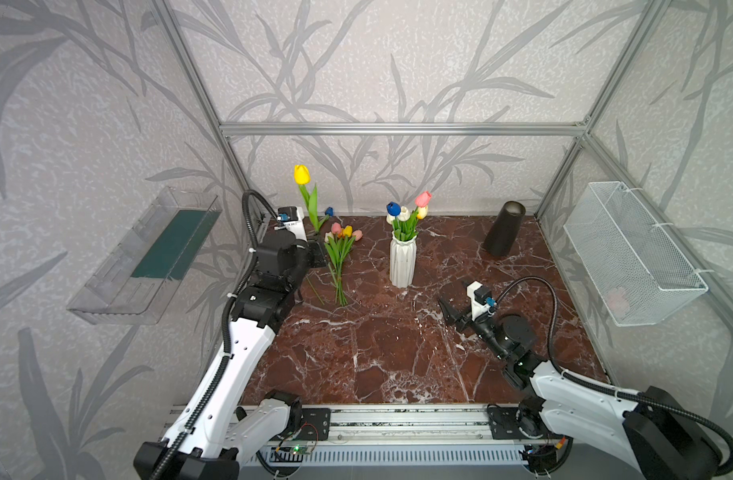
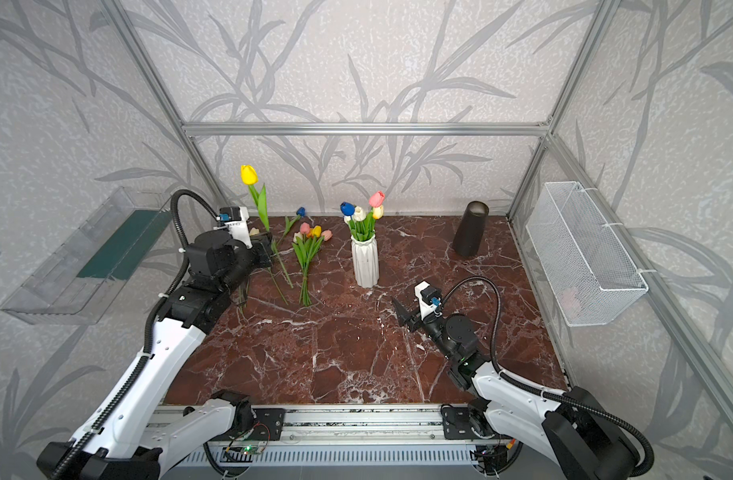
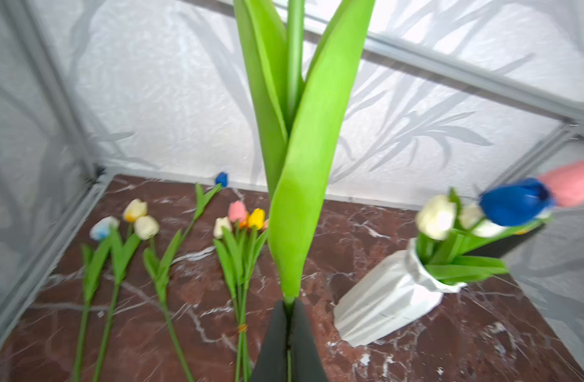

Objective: Arrange the flowers into the vase
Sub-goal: 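Carry the yellow tulip with the left gripper over the white vase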

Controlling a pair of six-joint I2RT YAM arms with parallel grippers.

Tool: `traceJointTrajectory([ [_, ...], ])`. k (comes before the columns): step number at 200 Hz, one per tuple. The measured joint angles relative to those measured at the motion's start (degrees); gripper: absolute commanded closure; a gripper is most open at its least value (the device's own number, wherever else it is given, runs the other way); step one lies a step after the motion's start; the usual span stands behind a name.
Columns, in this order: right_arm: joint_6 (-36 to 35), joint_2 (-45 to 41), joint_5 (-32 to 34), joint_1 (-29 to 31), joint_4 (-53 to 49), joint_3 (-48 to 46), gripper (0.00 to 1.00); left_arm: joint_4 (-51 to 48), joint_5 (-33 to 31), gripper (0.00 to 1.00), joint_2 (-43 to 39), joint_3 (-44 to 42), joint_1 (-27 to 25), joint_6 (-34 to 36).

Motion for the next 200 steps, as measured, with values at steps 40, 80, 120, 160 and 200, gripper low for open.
traceJointTrajectory([
  [40, 0.1, 1.6, -1.1, 0.0, 1.2, 3.1, 0.14, 22.6, 8.9, 1.0, 2.4, -7.6, -4.4, 1.8],
  [80, -0.4, 1.9, -1.4, 0.0, 3.3, 4.8, 0.14, 47.0, 15.0, 1.0, 14.2, -8.1, -8.2, 0.9],
  [120, -1.7, 1.8, -1.4, 0.0, 3.9, 6.2, 0.14, 58.6, 17.2, 1.0, 24.7, -4.2, -10.5, 0.2],
  [160, -2.6, 1.7, -1.4, 0.0, 3.9, 6.2, 0.14, 62.8, 17.8, 1.0, 27.8, -0.7, -10.7, 0.0],
  [200, -2.8, 1.9, -1.4, 0.0, 4.3, 6.2, 0.14, 63.7, 17.8, 1.0, 29.9, 2.5, -10.8, 1.0],
])
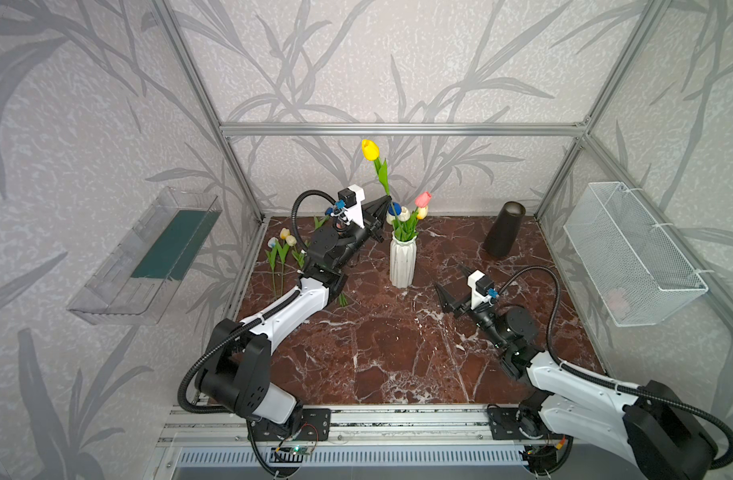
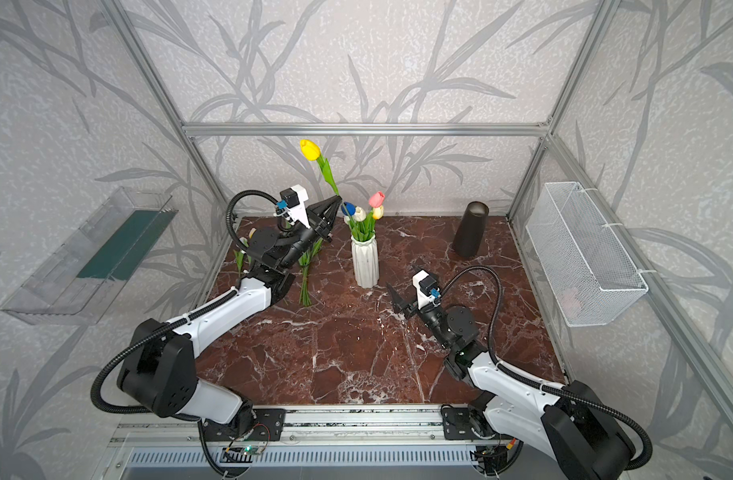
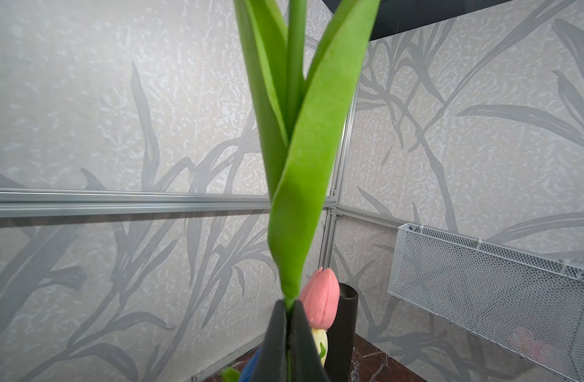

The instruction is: Arrange the flowers into the vase

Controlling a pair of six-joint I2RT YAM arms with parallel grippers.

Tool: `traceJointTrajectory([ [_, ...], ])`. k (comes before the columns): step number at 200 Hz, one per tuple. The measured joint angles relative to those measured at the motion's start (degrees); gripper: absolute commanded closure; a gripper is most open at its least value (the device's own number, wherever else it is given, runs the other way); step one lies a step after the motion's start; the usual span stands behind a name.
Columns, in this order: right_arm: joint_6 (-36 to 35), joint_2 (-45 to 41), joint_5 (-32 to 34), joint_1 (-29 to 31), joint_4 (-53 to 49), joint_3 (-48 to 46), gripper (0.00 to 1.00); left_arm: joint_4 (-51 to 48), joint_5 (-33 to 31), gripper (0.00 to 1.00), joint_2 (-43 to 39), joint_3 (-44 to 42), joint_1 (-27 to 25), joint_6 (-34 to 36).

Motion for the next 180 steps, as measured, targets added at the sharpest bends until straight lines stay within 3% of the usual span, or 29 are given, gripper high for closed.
traceJointTrajectory([
  [70, 0.0, 0.3, 0.0, 0.0, 0.8, 0.0, 0.14, -3.0, -1.0, 1.0, 2.4, 0.8, -0.5, 4.4],
  [180, 0.0, 0.8, 0.0, 0.0, 2.5, -0.1, 0.13, -9.0, -7.4, 1.0, 2.9, 0.8, -6.6, 16.4],
])
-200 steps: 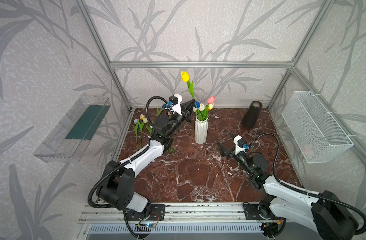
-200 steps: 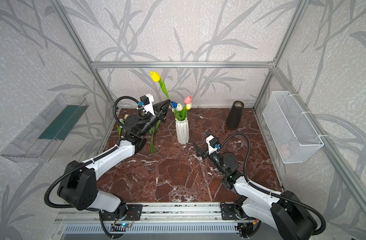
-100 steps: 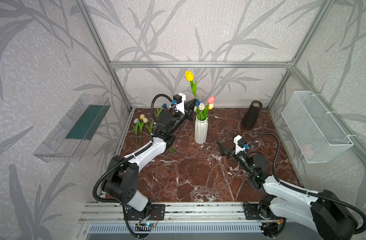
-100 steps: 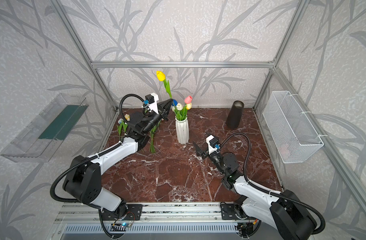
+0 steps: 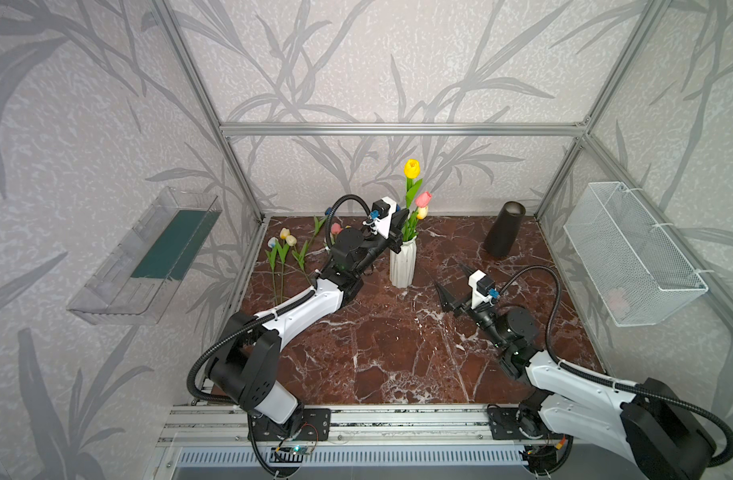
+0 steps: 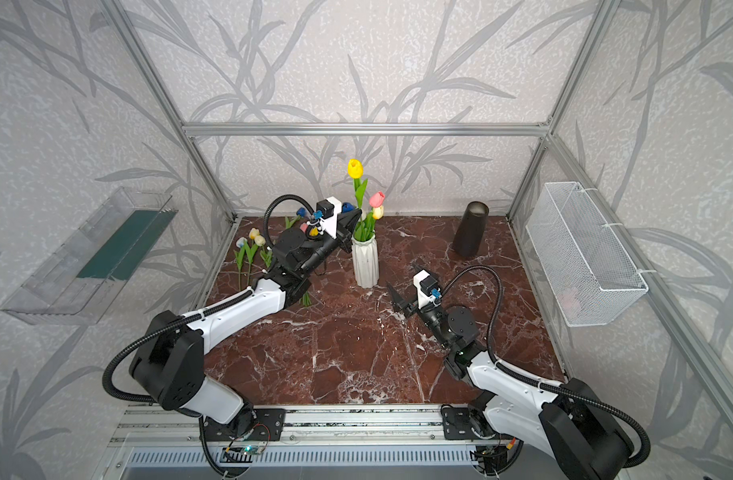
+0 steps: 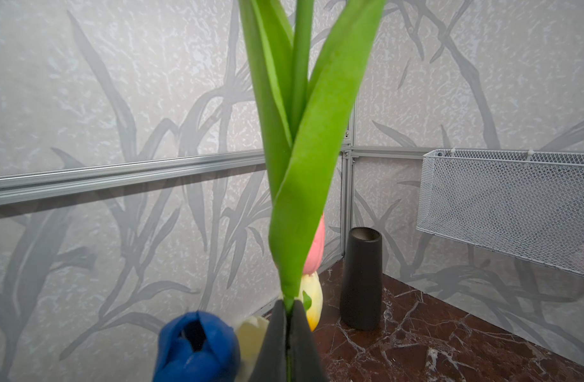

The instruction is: Arrange the flowers into the vase

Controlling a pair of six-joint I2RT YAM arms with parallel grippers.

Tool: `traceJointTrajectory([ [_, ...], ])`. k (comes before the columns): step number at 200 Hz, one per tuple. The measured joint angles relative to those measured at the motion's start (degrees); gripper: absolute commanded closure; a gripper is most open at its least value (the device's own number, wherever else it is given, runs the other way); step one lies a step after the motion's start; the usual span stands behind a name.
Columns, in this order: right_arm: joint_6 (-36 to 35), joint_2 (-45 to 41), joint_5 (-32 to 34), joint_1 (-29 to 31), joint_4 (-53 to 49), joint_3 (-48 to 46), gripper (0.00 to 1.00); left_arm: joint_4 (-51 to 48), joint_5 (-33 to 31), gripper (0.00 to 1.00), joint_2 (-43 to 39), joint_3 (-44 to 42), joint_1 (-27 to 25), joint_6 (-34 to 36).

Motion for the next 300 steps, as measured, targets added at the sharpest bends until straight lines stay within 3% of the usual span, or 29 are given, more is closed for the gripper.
traceJointTrajectory([
  [152, 0.0, 8.9, 0.0, 0.0, 2.5, 0.7, 0.12, 2.7, -4.0, 1.0, 2.3, -9.0, -1.3, 0.2],
  [187, 0.9, 13.8, -0.1, -1.1, 0.5, 6.1, 0.09, 2.8, -4.2, 0.7, 2.3, -9.3, -1.4, -0.4],
  [206, 1.7, 18.3, -0.7, -1.9, -0.2, 10.1, 0.07, 2.6, -4.3, 0.63, 1.8, -9.6, -1.6, -0.5],
  [255, 3.9, 30.1, -5.2, -3.9, -2.4, 19.2, 0.01, -1.2, -4.3, 0.58, -4.6, -11.9, -1.4, -1.0],
  [300, 3.8, 39.0, -10.4, -4.5, -3.2, 26.6, 0.01, -1.5, -4.9, 0.42, -14.7, -22.1, -1.2, -1.4],
])
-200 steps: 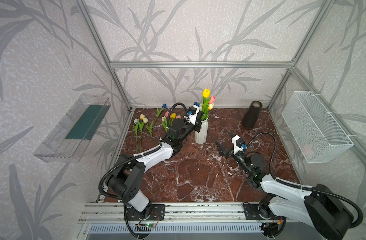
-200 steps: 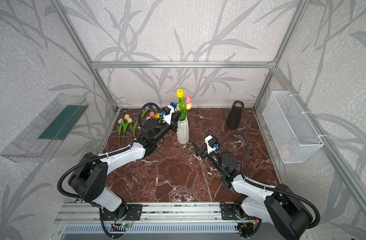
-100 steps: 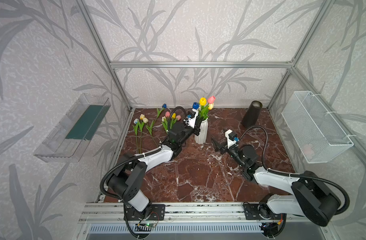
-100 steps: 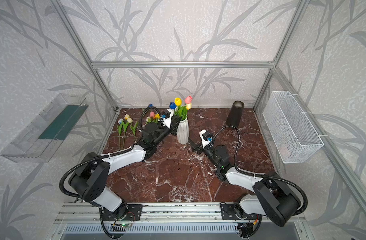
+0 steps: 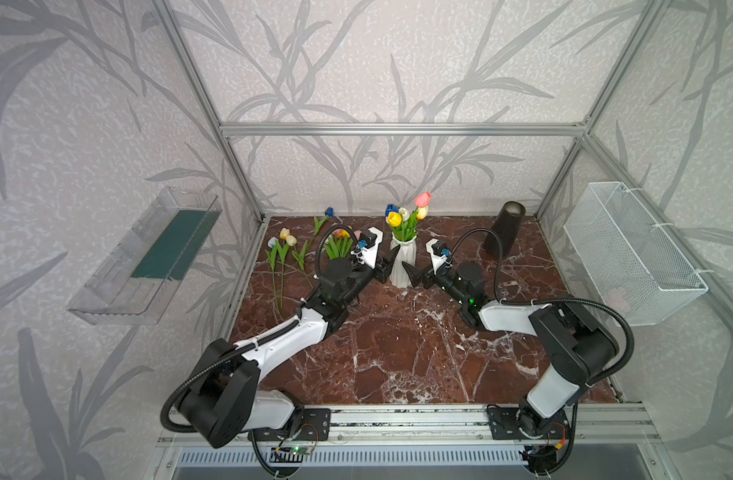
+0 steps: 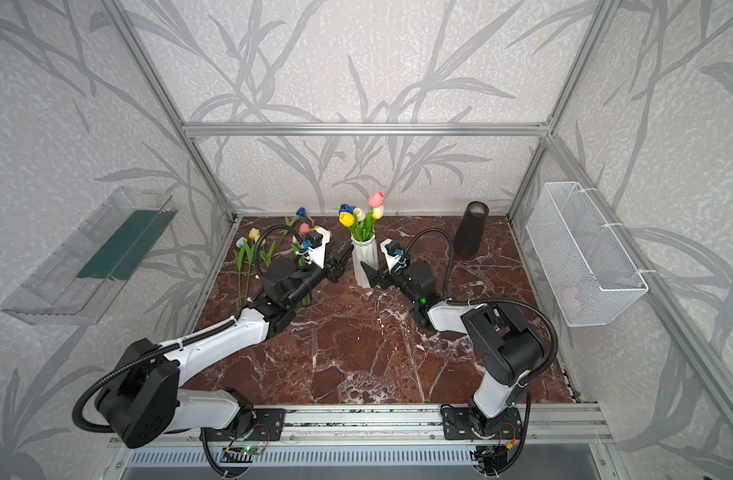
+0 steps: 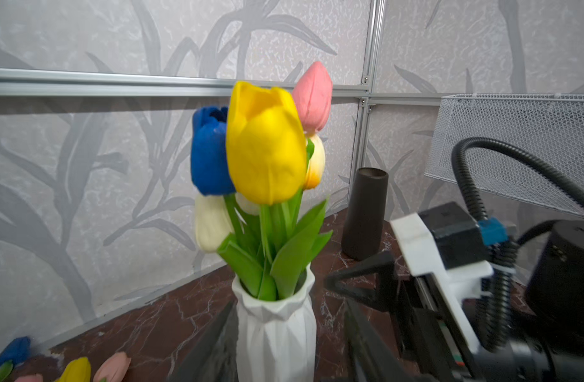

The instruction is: Arrange the flowers into the vase

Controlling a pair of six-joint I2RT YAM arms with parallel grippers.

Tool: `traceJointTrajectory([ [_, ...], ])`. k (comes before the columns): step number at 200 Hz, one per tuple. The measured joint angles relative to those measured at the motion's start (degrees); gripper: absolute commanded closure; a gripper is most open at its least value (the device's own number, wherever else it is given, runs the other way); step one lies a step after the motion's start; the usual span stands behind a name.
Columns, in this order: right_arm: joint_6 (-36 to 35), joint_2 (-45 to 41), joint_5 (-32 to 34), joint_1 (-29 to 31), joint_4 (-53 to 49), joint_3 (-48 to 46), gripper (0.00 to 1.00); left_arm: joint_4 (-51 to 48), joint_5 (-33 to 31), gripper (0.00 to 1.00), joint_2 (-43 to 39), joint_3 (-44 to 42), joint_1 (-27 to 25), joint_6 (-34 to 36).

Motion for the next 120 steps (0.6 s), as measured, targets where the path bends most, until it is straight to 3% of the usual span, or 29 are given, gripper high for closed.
traceJointTrajectory([
  [29, -0.2, 5.7, -1.2, 0.0, -0.1, 4.7, 0.01, -1.6, -1.4, 0.25, -5.5, -7.8, 0.0, -0.7],
  [70, -1.5, 13.5, -2.3, -0.3, -0.1, 11.8, 0.01, -2.1, -4.4, 0.2, -10.7, -15.6, 0.0, -2.2],
  [88, -2.1, 15.8, -3.1, -0.7, 1.2, 13.7, 0.14, -1.8, -5.9, 0.19, -11.5, -16.9, 0.0, -2.5],
  [109, -3.2, 18.3, -4.3, -1.0, 1.9, 16.2, 0.39, -0.6, -8.3, 0.19, -11.9, -18.4, 0.0, -2.6],
  [120, -3.4, 19.7, -5.2, -1.4, 2.7, 17.6, 0.45, 0.2, -10.0, 0.19, -11.9, -19.3, 0.0, -2.7],
])
